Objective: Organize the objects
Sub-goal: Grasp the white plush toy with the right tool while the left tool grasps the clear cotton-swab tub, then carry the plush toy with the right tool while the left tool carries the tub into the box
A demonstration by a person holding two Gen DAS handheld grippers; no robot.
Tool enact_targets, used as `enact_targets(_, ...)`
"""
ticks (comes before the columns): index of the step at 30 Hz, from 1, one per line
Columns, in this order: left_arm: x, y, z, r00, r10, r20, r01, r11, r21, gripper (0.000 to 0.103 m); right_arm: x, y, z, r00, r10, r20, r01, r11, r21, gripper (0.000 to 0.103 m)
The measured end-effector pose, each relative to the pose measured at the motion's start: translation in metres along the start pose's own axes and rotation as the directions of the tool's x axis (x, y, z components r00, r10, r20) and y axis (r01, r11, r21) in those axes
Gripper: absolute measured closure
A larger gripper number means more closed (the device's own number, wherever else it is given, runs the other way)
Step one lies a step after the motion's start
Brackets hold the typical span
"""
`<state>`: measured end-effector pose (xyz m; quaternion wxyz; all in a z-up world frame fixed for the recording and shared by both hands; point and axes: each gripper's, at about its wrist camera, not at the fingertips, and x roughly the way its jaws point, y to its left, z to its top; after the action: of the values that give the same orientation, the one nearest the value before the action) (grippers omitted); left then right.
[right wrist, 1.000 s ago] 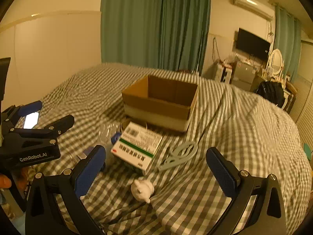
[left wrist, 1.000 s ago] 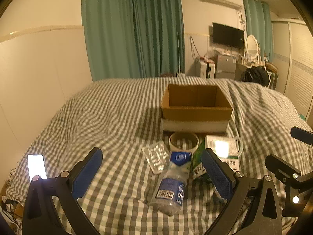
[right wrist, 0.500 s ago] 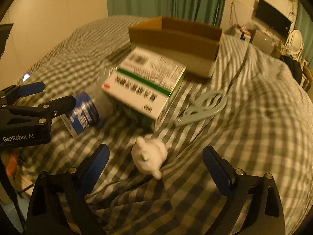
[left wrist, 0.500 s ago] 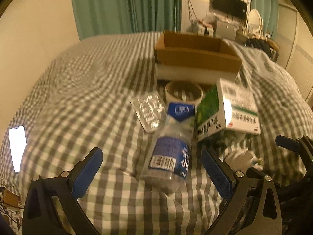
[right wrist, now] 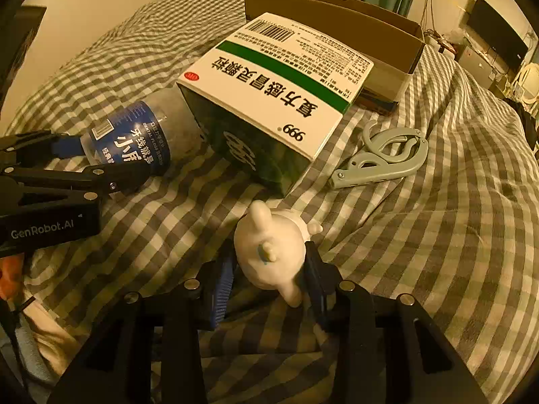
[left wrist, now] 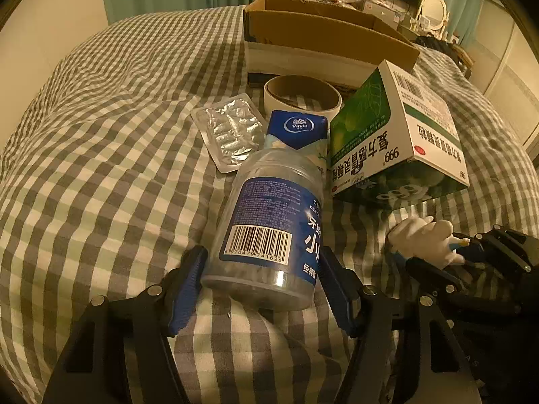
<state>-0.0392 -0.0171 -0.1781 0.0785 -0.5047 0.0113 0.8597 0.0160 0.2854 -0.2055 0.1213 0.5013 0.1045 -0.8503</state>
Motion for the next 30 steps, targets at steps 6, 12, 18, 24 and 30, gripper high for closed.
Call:
enact_targets(6, -0.018, 0.002, 0.001, 0.998, -0.039, 0.049, 0.039, 0.999, 0.004, 0.036, -0.025, 0.004, -0.002, 0.998, 0.003, 0.067, -0.002, 1.0, -0.018, 0.064)
enact_targets(12, -0.062, 0.002, 0.005, 0.984, -0.068, 0.163, 0.066, 0.998, 0.015, 0.039, -0.074, 0.007, 0.009, 0.981, -0.036, 0.189, 0.045, 0.998, -0.043, 0.064)
enact_targets(18, -0.096, 0.002, 0.034, 0.964, -0.091, 0.249, 0.082, 0.996, 0.048, 0.039, -0.116, 0.002, 0.03, 0.956, -0.024, 0.292, 0.042, 0.998, -0.053, 0.064)
enact_targets(24, -0.12, -0.003, 0.076, 0.943, -0.092, 0.319, 0.071, 0.994, 0.078, 0.039, -0.137, -0.014, 0.073, 0.931, -0.04, 0.362, 0.059, 0.997, -0.044, 0.064)
enact_targets(30, -0.141, -0.021, 0.143, 0.908, -0.063, 0.413, 0.026, 0.995, 0.095, 0.039, -0.159, -0.047, 0.133, 0.9, -0.047, 0.434, 0.055, 0.998, -0.006, 0.064)
